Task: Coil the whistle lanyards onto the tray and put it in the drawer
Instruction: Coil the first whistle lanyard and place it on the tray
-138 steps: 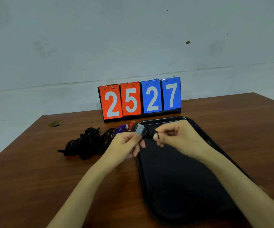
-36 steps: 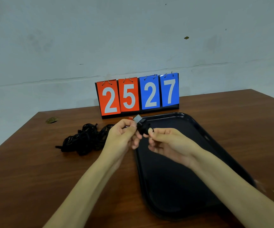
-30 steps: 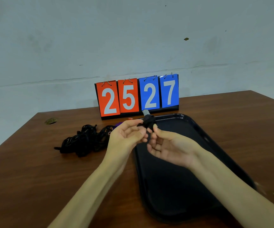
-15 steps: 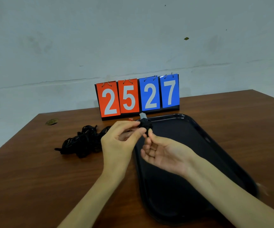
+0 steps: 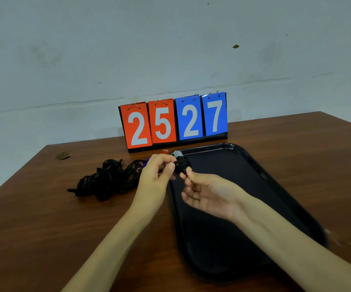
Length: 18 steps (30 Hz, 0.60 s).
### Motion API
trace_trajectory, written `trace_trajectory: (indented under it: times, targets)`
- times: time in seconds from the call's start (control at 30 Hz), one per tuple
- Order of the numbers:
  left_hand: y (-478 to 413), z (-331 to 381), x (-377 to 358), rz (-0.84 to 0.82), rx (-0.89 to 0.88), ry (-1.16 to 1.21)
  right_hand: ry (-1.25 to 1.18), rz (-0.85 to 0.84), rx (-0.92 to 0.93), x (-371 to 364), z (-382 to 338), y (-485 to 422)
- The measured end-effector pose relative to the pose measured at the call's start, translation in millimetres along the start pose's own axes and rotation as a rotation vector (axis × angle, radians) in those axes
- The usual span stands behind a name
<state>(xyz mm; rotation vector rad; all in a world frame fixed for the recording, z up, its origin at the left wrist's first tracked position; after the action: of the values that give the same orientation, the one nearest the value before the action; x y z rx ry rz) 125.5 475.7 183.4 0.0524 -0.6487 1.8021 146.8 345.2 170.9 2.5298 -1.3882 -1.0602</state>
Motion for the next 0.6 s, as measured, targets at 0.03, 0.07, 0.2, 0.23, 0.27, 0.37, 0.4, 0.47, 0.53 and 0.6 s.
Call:
trace_trajectory:
  times: [0.03, 0.07, 0.2, 0.23, 0.27, 0.37, 0.4, 0.47, 0.53, 0.6]
  targets:
    - [-2, -1, 0, -0.070, 0.056, 0.091, -0.010, -0.002, -0.014, 0, 0, 0]
    - [-2, -1, 1, -0.119, 0.080, 0.156, -0.018, -0.007, -0.026, 0, 1, 0]
    - [-2, 6, 7, -0.028, -0.014, 0.178, 0.019, 0.004, -0.002, 4, 0, -2]
    - [-1, 7, 9, 0.017, -0.021, 0.192, 0.026, 0.005, -0.002, 4, -1, -2]
    - [0, 7, 10, 0.050, -0.012, 0.221, 0.028, 0.000, -0.006, 5, -2, -3]
    - [-1, 3, 12, 0.062, 0.048, 0.323, 0.036, -0.032, -0.031, 4, -2, -2]
    - [-1, 2, 10, 0.050, 0.045, 0.322, 0.029, -0.036, -0.044, 4, -2, -2]
    - [1, 5, 6, 0.049, -0.025, 0.216, -0.012, -0.029, -0.070, 4, -2, -1]
    - [3, 9, 3, 0.056, -0.122, 0.061, -0.058, -0.026, -0.081, 6, -3, 0]
    - [2, 9, 4, 0.045, -0.147, 0.017, -0.063, -0.034, -0.083, 6, -4, 0]
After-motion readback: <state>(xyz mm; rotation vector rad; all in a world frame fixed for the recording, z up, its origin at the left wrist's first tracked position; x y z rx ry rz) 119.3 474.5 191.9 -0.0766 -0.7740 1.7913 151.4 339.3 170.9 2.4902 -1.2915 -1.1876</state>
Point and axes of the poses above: each hand's wrist, its own y-axis away from the middle knuckle, its own x-axis out of the back of the hand, z = x × y, the point moved 3 cm from there along -y, towards the middle knuckle, and after that the axes turned 1 degree about -x, right-handed, at the moved point
